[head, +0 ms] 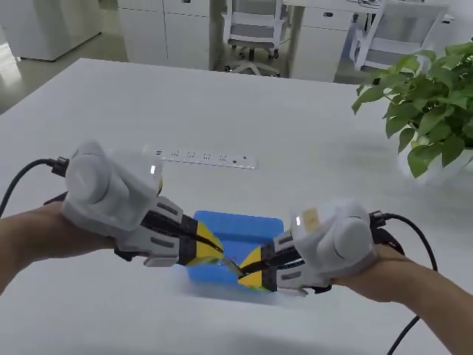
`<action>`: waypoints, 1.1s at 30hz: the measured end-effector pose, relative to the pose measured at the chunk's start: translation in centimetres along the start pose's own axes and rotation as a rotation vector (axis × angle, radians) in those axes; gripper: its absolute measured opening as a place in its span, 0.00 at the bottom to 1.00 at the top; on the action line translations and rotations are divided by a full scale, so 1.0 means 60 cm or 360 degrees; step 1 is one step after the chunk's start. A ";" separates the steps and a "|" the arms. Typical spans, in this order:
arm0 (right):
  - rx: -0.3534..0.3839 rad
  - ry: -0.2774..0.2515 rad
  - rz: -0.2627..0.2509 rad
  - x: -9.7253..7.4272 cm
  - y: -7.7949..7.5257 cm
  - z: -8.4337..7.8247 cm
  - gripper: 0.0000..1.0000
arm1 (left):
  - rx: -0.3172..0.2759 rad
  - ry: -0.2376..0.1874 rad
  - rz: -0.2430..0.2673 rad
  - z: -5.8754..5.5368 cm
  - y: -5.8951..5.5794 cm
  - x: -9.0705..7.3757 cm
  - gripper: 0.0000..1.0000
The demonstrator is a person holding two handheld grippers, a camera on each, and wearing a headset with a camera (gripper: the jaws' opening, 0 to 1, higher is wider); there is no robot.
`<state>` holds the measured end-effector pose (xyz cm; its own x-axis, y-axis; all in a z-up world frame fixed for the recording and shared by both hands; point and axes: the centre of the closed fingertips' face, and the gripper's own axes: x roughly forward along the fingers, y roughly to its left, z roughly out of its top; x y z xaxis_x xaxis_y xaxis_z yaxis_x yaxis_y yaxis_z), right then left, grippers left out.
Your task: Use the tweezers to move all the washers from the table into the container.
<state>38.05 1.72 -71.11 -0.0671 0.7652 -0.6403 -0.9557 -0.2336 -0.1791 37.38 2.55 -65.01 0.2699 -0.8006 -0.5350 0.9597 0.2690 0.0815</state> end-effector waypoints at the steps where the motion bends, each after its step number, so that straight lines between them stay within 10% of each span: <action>1: 0.0003 0.0006 0.0006 0.001 0.003 -0.002 0.07 | -0.0003 0.0005 -0.0002 -0.004 -0.001 0.001 0.05; 33: 0.0058 0.0232 0.0073 0.066 0.059 -0.089 0.08 | -0.0181 0.0275 -0.0053 -0.159 -0.036 0.066 0.06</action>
<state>35.92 0.70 -78.25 -0.0713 0.6583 -0.7494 -0.9626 -0.2424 -0.1213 35.61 3.89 -75.33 0.2111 -0.7090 -0.6728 0.9502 0.3104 -0.0289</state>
